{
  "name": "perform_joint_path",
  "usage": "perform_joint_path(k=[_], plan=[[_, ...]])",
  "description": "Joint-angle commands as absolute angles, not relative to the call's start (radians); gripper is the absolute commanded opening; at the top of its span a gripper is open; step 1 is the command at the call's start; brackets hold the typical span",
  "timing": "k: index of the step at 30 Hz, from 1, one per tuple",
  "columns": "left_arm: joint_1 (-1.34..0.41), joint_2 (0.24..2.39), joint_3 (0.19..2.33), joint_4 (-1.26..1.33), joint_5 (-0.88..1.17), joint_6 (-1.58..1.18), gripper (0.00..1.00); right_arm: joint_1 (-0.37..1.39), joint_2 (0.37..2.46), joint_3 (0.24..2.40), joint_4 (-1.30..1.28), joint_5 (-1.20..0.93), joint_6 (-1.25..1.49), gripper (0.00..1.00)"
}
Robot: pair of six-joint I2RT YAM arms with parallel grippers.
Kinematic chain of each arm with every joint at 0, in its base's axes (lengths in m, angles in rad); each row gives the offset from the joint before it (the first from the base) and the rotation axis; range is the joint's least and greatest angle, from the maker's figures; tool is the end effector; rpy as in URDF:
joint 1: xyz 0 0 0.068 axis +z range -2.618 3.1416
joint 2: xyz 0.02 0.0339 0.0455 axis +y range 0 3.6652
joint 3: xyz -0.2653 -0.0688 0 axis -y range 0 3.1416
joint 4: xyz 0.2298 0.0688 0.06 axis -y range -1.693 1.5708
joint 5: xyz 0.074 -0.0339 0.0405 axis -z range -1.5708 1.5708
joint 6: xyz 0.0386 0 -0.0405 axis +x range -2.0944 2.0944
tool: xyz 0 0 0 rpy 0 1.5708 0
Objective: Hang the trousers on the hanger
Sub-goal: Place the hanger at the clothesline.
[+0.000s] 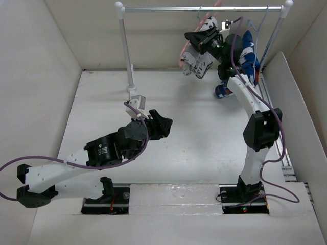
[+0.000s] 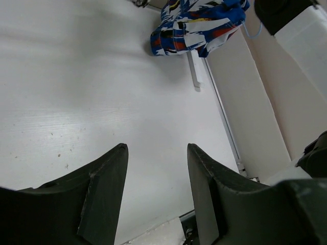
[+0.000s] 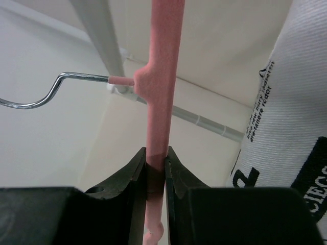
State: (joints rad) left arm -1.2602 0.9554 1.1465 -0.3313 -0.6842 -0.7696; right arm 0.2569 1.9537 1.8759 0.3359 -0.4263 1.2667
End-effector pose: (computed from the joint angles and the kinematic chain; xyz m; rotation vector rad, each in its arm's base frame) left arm 0.0795 -0.1677 0.4182 -0.0968 1.7660 -0.9294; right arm 0.4393 0.1319 0.4294 0.3474 1.4771 1.5378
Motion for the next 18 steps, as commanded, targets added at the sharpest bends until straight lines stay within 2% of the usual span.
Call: perform_joint_path(k=[1,8,18], plan=[[-1.252,0.945,1.121,-0.285,-0.661,-0.761,0.45,0.212,1.936,2.022,0.557,-0.400,1.266,0.00],[-1.243,0.954,1.126,-0.298,-0.652,-0.759,0.45,0.183,1.986,2.063,0.529,-0.382,1.290,0.00],[-1.243,0.948,1.132,-0.319,-0.675,-0.773,0.44,0.152,1.985,1.947,0.551,-0.364,1.304,0.00]])
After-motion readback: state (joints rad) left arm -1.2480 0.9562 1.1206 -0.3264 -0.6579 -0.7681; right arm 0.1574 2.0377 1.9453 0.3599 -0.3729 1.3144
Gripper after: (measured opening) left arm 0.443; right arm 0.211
